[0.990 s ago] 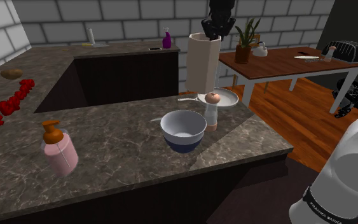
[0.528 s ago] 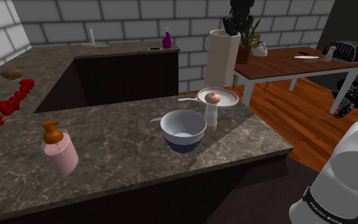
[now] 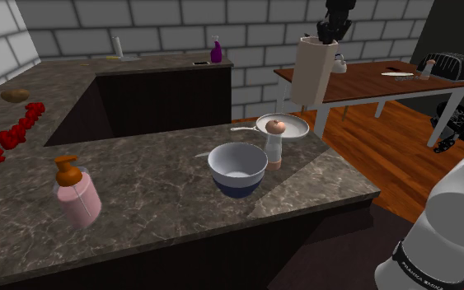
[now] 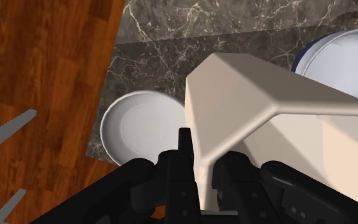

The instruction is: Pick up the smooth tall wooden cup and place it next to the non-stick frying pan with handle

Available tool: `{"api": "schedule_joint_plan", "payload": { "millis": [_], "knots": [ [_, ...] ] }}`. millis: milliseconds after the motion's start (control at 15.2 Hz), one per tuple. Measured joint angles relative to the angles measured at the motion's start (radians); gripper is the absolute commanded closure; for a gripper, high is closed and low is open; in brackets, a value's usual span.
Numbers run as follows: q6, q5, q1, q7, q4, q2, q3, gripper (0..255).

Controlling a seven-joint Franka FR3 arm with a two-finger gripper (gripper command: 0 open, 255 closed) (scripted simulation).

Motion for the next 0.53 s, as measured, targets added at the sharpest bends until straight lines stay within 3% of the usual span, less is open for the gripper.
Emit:
{"api": "schedule_joint_plan", "payload": {
  "millis": [528],
  "knots": [
    [0.081,-0.005,-0.015,-0.041,-0.069,0.01,-0.032,255]
  ]
}}
